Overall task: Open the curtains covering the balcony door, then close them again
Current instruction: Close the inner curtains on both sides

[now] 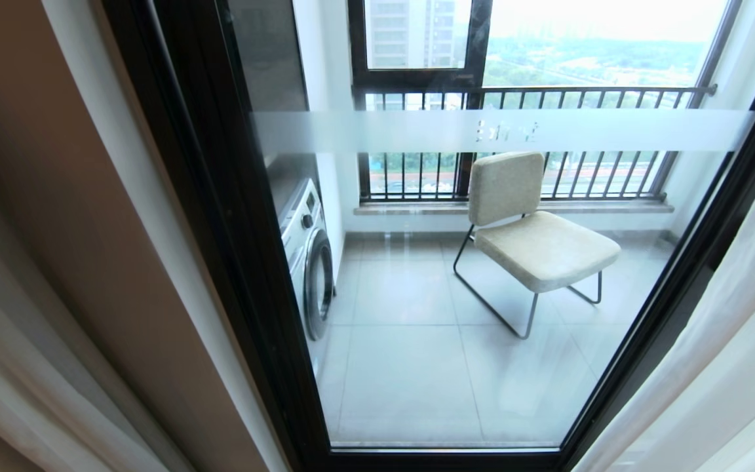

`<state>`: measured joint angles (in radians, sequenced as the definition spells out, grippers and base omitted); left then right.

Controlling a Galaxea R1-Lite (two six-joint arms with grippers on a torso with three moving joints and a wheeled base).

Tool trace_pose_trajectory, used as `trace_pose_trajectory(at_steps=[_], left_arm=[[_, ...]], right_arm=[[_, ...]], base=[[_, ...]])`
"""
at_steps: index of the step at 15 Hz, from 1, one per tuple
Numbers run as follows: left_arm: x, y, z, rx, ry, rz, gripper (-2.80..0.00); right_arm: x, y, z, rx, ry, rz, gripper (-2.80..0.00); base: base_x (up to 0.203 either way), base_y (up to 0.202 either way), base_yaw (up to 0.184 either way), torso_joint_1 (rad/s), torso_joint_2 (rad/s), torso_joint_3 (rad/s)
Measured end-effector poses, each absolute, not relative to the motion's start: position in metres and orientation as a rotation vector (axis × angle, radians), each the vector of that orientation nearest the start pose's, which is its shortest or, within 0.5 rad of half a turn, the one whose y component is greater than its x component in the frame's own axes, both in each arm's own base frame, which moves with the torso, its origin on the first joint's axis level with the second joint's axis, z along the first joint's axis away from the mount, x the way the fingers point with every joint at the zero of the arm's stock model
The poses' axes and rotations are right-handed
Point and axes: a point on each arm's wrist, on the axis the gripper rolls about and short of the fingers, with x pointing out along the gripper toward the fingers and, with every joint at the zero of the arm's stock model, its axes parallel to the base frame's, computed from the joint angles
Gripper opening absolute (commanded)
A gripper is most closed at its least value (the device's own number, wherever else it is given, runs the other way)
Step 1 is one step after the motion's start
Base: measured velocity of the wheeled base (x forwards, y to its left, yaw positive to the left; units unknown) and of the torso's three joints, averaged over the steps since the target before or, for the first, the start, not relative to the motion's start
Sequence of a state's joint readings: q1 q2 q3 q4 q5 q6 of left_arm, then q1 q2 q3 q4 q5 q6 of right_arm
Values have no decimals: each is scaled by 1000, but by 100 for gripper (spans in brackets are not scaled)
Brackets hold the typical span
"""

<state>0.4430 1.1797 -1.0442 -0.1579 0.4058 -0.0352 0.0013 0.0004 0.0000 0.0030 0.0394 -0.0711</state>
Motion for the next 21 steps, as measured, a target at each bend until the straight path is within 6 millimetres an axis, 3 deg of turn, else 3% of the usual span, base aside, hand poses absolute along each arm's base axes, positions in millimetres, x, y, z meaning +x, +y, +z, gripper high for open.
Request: trace_pose_trajectory(at_steps=[6, 12, 21], left_arm=[[189, 101, 322, -32, -53, 778, 0], [193, 127, 319, -26, -33, 849, 0], [223, 153, 323, -32, -84, 633, 0]], right_arm=[[-23, 1, 75, -71, 2, 40, -280], [-23, 1, 75, -71, 2, 40, -280], [-23, 1, 75, -71, 2, 41, -280]], base=[[0, 0, 0, 0, 0, 0], [0, 0, 0, 0, 0, 0], [0, 0, 0, 0, 0, 0]])
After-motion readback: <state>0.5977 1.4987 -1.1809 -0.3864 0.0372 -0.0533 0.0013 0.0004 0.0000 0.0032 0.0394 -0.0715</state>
